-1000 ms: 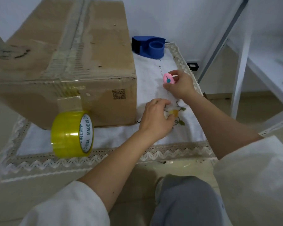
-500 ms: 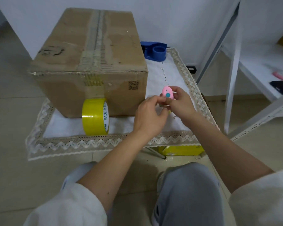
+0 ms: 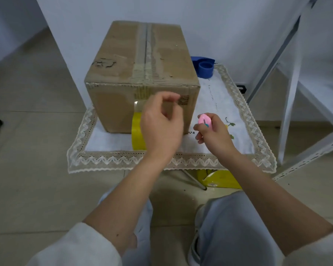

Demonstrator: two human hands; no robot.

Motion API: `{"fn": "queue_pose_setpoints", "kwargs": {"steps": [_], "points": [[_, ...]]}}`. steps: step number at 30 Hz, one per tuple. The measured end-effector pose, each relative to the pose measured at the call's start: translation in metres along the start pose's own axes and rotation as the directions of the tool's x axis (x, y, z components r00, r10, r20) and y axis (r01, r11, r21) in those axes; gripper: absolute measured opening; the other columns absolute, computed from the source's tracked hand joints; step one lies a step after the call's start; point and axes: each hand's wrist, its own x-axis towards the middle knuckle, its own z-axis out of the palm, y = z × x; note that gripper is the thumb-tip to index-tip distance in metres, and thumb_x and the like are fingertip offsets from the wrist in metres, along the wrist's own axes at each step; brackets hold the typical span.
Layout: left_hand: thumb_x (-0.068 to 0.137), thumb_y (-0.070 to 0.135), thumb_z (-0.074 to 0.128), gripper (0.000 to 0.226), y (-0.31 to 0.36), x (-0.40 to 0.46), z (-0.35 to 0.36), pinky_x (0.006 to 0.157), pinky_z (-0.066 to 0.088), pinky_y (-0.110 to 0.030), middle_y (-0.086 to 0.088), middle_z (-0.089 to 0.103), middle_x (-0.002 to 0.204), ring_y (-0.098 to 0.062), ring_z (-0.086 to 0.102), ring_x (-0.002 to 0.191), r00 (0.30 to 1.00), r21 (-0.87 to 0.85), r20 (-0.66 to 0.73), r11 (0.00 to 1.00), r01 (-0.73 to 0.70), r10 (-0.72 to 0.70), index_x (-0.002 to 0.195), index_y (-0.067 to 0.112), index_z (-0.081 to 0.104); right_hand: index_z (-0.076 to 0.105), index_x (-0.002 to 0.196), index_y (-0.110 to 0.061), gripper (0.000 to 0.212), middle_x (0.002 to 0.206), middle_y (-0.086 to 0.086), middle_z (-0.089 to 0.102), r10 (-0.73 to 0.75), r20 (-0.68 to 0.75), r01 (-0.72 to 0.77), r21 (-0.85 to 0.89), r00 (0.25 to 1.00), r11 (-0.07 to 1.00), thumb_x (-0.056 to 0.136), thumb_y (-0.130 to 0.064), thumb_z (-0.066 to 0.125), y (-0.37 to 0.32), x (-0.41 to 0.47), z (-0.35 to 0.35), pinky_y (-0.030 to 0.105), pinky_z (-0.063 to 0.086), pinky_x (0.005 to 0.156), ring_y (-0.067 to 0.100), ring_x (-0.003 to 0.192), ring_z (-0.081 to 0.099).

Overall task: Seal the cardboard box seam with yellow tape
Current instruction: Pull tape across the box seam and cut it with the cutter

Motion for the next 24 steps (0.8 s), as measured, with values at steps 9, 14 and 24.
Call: {"fn": "queue_pose_setpoints", "kwargs": {"steps": [9, 14, 24], "points": [[0.085, 0.03, 0.067, 0.022, -0.031, 0.044, -0.052, 0.086, 0.051, -0.036, 0.005, 0.06, 0.098, -0.018, 0.06, 0.097, 0.85, 0.069, -0.067, 0.848, 0.526, -0.522, 0.098, 0.023, 0.052, 0.066, 0.094, -0.025, 0.006, 0.086, -0.002, 0.061, -0.118, 0.111, 0.132, -0.124, 0.987, 0.984, 0.09, -0.029, 0.067, -0.022, -0.008, 0.025, 0.015, 0.051, 0.054, 0.011, 0.06, 0.059], [0.086, 0.043, 0.066, 0.025, -0.036, 0.046, -0.058, 0.088, 0.052, -0.039, 0.003, 0.06, 0.088, -0.022, 0.062, 0.091, 0.678, 0.07, 0.164, 0.694, 0.717, -0.717, 0.08, 0.024, 0.051, 0.071, 0.098, -0.021, 0.013, 0.081, -0.004, 0.061, -0.142, 0.156, 0.161, -0.116, 0.978, 0.98, 0.089, -0.03, 0.07, -0.038, -0.004, 0.044, 0.012, 0.048, 0.05, 0.009, 0.063, 0.057], [0.076, 0.05, 0.071, 0.053, -0.039, 0.04, -0.056, 0.084, 0.055, -0.039, -0.008, 0.068, 0.112, -0.027, 0.066, 0.101, 0.614, -0.036, 0.251, 0.627, 0.778, -0.748, 0.114, 0.015, 0.06, 0.069, 0.082, -0.026, 0.012, 0.068, -0.007, 0.061, -0.126, 0.153, 0.141, -0.087, 0.98, 0.986, 0.086, -0.037, 0.072, -0.05, 0.002, 0.071, 0.023, 0.051, 0.058, 0.009, 0.066, 0.058]]}}
